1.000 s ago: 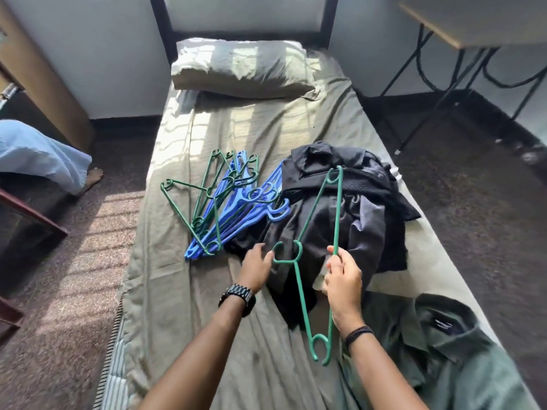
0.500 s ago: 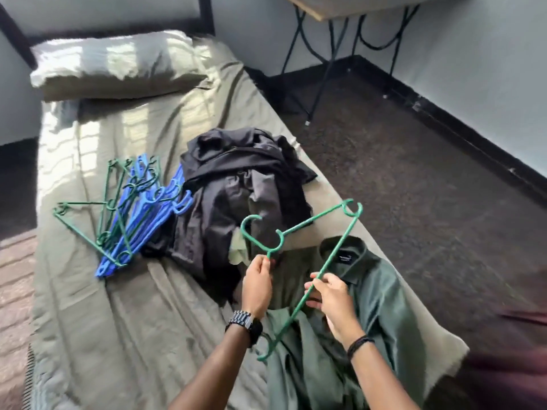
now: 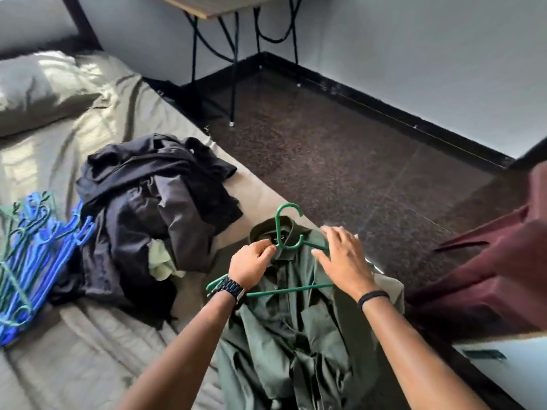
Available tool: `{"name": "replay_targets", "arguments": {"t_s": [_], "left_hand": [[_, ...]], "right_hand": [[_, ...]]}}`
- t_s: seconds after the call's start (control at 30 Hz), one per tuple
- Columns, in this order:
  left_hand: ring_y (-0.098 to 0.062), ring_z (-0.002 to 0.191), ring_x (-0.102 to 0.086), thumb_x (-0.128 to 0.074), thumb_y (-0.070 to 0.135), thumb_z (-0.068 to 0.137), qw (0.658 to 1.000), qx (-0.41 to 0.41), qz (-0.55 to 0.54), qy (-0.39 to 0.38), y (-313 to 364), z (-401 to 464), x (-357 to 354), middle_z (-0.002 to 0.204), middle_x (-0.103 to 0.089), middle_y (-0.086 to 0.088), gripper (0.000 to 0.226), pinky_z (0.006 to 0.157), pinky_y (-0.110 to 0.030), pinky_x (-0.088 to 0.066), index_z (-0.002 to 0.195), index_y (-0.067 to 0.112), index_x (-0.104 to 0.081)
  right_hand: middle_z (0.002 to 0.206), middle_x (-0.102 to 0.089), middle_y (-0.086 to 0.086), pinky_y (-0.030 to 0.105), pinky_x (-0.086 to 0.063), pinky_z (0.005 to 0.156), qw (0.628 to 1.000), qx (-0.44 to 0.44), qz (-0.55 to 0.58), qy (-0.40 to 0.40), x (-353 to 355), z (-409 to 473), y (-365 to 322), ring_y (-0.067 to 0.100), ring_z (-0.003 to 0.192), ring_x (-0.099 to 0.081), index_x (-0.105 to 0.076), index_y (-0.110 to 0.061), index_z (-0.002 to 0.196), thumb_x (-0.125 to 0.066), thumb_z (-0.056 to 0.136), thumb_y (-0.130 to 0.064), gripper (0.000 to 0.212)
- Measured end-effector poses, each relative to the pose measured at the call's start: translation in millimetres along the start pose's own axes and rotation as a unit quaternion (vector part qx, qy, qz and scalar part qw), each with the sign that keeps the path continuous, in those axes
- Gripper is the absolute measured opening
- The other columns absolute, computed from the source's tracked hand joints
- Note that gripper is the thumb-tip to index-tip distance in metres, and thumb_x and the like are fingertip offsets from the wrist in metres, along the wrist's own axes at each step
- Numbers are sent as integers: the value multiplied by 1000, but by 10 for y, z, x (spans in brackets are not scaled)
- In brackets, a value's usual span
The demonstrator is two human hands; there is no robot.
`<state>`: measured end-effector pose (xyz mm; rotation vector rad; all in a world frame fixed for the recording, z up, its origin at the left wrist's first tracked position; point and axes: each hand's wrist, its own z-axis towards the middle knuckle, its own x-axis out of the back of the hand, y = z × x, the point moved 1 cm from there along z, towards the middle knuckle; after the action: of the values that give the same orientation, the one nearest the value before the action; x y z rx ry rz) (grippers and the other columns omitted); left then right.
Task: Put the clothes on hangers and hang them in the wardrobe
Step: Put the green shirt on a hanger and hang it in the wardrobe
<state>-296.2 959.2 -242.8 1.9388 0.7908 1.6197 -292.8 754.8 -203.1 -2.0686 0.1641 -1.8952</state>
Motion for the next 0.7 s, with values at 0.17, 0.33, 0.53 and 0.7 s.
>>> {"name": "replay_targets", "arguments": {"t_s": [0.17,0.33,0.53,0.7], "left_hand": [[-15,59,-42,-42,45,92,996,-43,-70,-34,55,311,-288,59,-49,3,43,64,-38,-40,65,12,-49],[-25,93,-54,-48,9,90,999,-19,15,30,-370,806,-383,98,-57,-12,22,85,-30,-40,100,8,-67],[-33,108,-56,-48,3,79,996,15,89,-17,-1098,1216,-458,113,-58,-16,31,91,-29,-45,99,12,-69],[-24,87,-60,-57,15,82,993,-55,81,-68,-1246,1154,-408,83,-62,-5,15,73,-26,-42,68,20,-56]], "right_hand": [[121,-66,6,33,-44,95,991,0,130,-28,-31,42,285,24,114,-60,-67,-13,117,-54,96,-24,27],[120,-67,-1,41,-50,89,990,-58,70,111,59,135,603,25,113,-60,-68,-24,114,-54,95,-31,25],[111,-68,-1,38,-51,76,977,-22,22,212,-156,230,666,27,102,-64,-68,-22,117,-54,96,-29,26],[98,-66,6,40,-43,78,980,-4,-33,198,-489,197,393,31,96,-63,-69,-19,116,-55,96,-22,25]]}}
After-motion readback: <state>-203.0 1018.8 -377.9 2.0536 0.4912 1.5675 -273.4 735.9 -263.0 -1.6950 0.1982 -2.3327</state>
